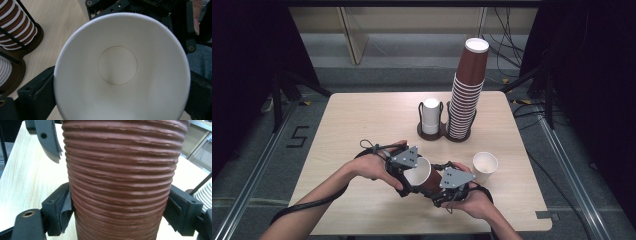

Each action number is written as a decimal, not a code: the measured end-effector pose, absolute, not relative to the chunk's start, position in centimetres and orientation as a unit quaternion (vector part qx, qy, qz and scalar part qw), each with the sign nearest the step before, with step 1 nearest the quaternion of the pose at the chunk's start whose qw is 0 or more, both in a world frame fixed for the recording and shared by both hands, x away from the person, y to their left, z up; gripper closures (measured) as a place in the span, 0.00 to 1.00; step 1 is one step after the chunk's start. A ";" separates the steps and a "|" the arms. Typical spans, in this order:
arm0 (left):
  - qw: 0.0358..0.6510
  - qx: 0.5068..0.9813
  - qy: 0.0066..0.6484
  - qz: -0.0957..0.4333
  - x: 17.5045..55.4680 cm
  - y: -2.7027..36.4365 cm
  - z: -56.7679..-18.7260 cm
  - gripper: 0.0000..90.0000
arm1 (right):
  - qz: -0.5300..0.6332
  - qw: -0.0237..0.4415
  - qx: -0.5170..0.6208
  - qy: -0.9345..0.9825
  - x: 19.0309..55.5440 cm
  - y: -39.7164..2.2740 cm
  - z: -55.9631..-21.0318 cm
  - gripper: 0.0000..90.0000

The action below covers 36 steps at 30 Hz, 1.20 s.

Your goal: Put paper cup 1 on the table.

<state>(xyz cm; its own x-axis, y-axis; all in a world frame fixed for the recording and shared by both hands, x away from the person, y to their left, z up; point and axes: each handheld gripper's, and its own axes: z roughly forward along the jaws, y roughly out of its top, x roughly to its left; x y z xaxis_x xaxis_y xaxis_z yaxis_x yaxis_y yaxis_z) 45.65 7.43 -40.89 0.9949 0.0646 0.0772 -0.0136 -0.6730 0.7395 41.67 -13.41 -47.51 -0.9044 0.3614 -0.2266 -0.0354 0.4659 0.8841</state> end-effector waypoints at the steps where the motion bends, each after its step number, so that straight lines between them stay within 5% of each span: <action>1: 0.402 0.914 0.012 0.051 45.6 7.4 -40.9 0.03 | 0.508 0.195 0.098 0.833 41.6 -13.4 -47.5 0.21; 17: 0.368 0.927 -0.020 0.074 45.2 7.2 -39.7 0.09 | 0.501 0.188 0.097 0.839 41.8 -12.9 -47.3 0.17; 36: 0.189 0.975 -0.049 0.107 45.1 6.7 -37.7 0.09 | 0.476 0.183 0.112 0.853 41.7 -13.0 -47.4 0.13</action>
<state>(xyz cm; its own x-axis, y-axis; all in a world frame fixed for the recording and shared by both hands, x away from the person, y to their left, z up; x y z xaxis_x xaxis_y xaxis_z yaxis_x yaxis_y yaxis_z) 45.12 6.67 -37.68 0.9725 -0.0543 0.2263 -0.1349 -0.9238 0.3584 41.69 -12.95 -47.42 -0.9078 0.3657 -0.2054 0.0167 0.5208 0.8535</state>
